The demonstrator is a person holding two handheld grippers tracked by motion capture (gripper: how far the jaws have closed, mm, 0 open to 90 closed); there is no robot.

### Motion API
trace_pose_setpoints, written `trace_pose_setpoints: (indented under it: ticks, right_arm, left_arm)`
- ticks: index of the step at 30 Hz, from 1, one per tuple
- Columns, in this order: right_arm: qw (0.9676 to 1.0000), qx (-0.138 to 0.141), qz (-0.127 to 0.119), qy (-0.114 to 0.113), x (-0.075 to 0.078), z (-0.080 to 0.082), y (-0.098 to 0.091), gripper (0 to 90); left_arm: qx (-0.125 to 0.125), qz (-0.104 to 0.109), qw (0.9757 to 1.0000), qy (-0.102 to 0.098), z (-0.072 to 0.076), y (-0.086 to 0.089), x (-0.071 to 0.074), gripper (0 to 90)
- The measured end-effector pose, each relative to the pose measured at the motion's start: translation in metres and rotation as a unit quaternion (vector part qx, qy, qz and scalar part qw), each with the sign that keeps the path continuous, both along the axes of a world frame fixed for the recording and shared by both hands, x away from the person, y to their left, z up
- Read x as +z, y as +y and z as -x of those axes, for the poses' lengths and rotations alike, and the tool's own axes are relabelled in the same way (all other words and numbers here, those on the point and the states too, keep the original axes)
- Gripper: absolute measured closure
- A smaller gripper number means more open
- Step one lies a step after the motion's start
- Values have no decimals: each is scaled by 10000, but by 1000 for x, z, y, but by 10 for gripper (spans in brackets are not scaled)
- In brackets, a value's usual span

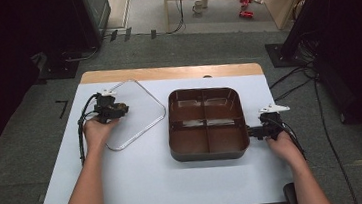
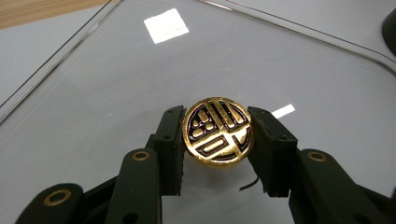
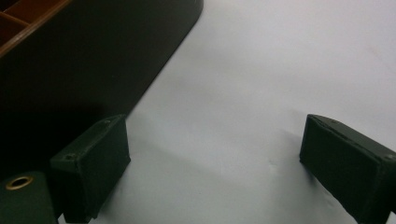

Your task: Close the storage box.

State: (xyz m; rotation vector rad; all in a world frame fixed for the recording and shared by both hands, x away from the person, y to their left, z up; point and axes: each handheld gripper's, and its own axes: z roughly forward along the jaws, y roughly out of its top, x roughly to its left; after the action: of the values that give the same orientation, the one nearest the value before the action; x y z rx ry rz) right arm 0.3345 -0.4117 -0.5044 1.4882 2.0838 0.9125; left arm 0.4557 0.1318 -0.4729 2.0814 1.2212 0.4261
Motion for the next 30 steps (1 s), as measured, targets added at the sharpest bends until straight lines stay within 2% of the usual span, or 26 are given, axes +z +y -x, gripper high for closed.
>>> trace_pose_setpoints:
  ticks: [6,13,19,25,30]
  right_arm:
    - [10000,0,-1,0,0,0,0,78]
    - [10000,0,-1,1,0,0,0,78]
    - [10000,4,1,-1,0,0,0,78]
    - [10000,2,1,-2,0,0,0,78]
    - [10000,2,0,0,0,0,0,78]
  left_arm:
    - [-35,138,9999,-52,3,4,11,597]
    - [-115,202,9997,-86,9,7,25,597]
    - [-206,137,9995,-194,15,5,39,597]
    - [-282,274,9991,-165,19,3,50,597]
    - [-416,342,9983,-242,23,-2,62,597]
